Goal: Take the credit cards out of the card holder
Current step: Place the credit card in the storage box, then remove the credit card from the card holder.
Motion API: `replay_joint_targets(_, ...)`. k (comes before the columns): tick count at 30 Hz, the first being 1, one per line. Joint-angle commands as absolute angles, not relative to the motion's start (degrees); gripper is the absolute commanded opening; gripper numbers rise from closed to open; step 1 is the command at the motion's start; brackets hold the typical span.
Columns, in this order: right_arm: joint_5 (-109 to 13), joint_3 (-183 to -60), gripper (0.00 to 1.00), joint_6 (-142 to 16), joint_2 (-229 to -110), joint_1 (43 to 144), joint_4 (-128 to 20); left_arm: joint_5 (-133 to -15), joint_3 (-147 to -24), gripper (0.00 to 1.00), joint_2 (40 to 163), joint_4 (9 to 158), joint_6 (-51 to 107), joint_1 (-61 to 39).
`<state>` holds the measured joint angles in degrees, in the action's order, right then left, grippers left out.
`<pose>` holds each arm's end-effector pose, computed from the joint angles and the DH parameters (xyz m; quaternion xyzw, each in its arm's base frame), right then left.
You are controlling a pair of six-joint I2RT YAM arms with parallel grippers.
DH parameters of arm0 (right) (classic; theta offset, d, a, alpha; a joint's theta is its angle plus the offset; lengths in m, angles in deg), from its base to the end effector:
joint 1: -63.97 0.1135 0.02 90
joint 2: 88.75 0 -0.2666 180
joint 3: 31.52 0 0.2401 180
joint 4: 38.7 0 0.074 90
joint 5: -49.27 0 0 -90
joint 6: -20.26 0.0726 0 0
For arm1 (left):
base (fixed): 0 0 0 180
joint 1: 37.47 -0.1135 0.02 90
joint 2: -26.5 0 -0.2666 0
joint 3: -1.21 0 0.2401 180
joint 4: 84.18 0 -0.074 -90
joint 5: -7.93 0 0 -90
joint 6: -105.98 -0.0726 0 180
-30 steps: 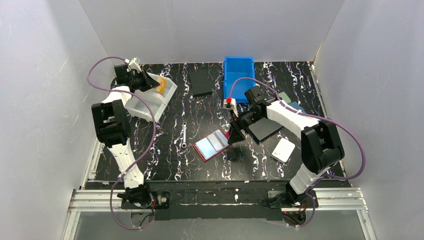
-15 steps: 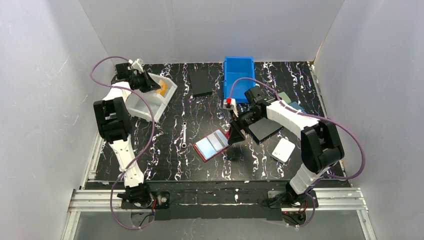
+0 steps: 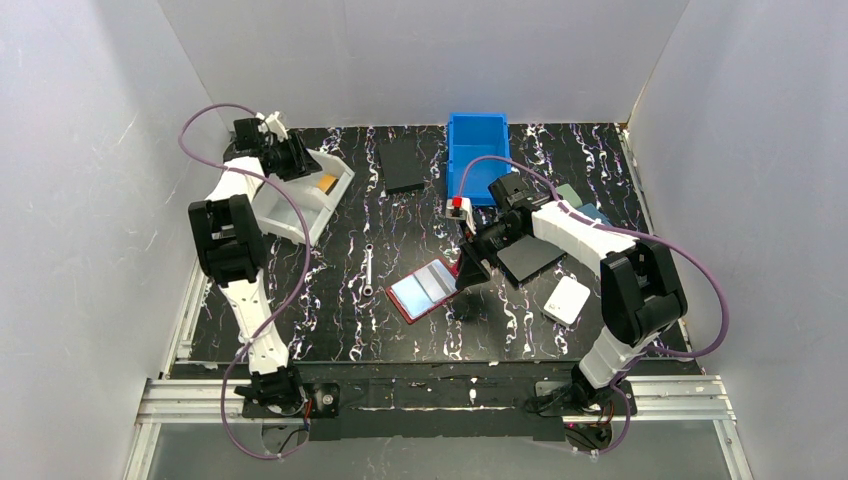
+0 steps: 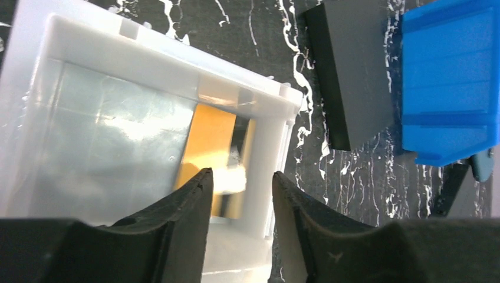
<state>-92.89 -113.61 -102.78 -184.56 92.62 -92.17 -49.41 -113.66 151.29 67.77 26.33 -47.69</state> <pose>0.2588 0.2067 0.2125 -0.5261 0.7113 0.4238 0.1940 0.5139 0.0528 0.2079 -0.0326 0.8706 -0.2532 0.4206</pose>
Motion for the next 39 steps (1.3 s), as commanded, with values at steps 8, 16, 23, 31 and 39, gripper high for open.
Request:
replay_joint_targets(8,-89.2,-115.6,0.72,-105.66,-183.55,92.98,-93.29,-62.12,-101.59,0.76,126.99,74.33,29.36,-47.75)
replay_joint_targets(16,-86.01,-110.51,0.73,-112.63,-176.62,92.93,-89.36,-39.76,-81.4,0.95,113.46,82.62,47.88,-49.59)
replay_joint_targets(23,-94.3,-100.71,0.92,-128.3,-169.56,92.22,-86.79,-38.47,-57.81,0.9,88.54,80.74,50.7,-47.69)
replay_joint_targets(31,-92.69,-102.06,0.84,-110.31,-174.55,92.1,-78.31,-44.96,-37.66,0.87,63.17,83.48,64.01,-34.98)
replay_joint_targets(39,-87.51,-103.52,0.66,-86.77,-180.55,93.56,-68.24,-60.62,-34.62,0.78,64.16,84.43,70.4,-17.62)
